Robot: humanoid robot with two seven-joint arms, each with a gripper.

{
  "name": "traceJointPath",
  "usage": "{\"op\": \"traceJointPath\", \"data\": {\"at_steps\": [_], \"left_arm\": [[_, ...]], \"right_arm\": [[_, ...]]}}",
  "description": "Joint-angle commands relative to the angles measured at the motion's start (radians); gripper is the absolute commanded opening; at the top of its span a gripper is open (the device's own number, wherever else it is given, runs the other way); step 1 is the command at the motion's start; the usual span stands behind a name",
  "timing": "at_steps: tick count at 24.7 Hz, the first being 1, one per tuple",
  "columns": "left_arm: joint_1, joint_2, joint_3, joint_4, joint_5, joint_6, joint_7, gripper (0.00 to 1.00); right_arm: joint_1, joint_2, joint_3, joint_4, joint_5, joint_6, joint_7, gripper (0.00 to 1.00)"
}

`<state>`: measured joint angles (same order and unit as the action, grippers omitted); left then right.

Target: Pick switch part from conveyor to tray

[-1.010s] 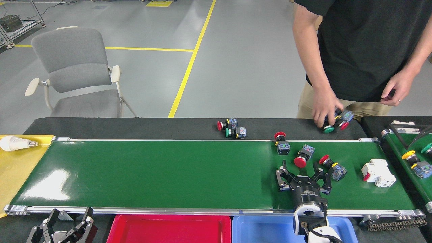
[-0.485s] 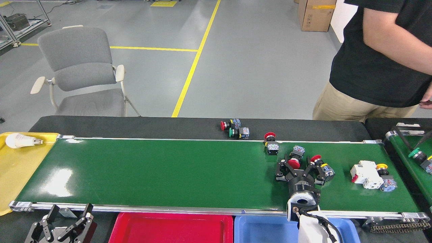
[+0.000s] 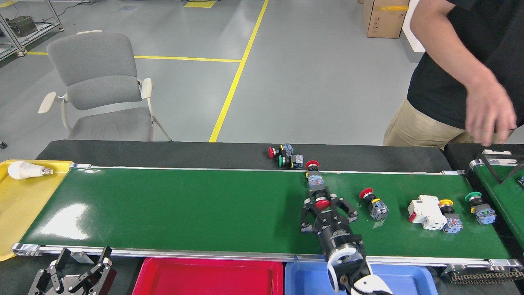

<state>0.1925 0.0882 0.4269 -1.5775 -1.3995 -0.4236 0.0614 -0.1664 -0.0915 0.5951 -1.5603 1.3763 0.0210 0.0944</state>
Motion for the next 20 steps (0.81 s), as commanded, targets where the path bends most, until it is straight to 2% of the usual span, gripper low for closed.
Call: {"op": "traceJointPath", "data": {"at_steps": [1,2,3,5,9,11,12,14,16,18,20], "left_arm": [[-0.010,0.007,0.003,-0.009,-0.001,0.005,0.012,1.00],[-0.016,0.007,0.003,-0.006,-0.001,0.006,0.011,1.00],[-0.027,0.007,0.001,-0.003,-0.003,0.006,0.011,1.00],[-0.048,0.005,0.000,0.002,-0.021,0.011,0.011,1.00],[-0.090,-0.005,-0.051,-0.018,-0.138,0.011,0.009,1.00],[-0.093,-0.005,-0.092,-0.058,-0.139,0.017,0.005,1.00],[-0.097,-0.008,-0.131,-0.079,-0.147,0.023,-0.006,1.00],[-0.131,-0.031,-0.235,-0.090,-0.173,0.072,-0.051,1.00],[-0.186,-0.076,-0.373,-0.081,-0.217,0.167,-0.110,1.00],[-0.229,-0.125,-0.477,-0.064,-0.237,0.226,-0.146,1.00],[-0.262,-0.179,-0.574,-0.029,-0.259,0.284,-0.192,1.00]], "right_arm": [[0.019,-0.005,0.048,-0.080,0.010,-0.219,0.021,0.23],[0.022,-0.005,0.078,-0.083,0.024,-0.300,0.022,0.73],[0.027,-0.004,0.095,-0.078,0.041,-0.345,0.022,1.00],[0.031,-0.005,0.115,-0.058,0.066,-0.388,0.021,1.00],[0.061,0.004,0.088,-0.069,0.056,-0.385,0.007,1.00],[0.099,0.006,0.000,-0.095,0.027,-0.359,-0.033,0.97],[0.153,0.015,-0.089,-0.110,0.020,-0.296,-0.061,0.93],[0.261,0.059,-0.236,-0.141,0.020,-0.144,-0.128,0.93],[0.356,0.116,-0.388,-0.144,0.020,0.023,-0.226,0.96],[0.421,0.133,-0.457,-0.144,0.017,0.053,-0.263,0.97],[0.432,0.138,-0.475,-0.139,0.010,0.045,-0.259,0.97]]}}
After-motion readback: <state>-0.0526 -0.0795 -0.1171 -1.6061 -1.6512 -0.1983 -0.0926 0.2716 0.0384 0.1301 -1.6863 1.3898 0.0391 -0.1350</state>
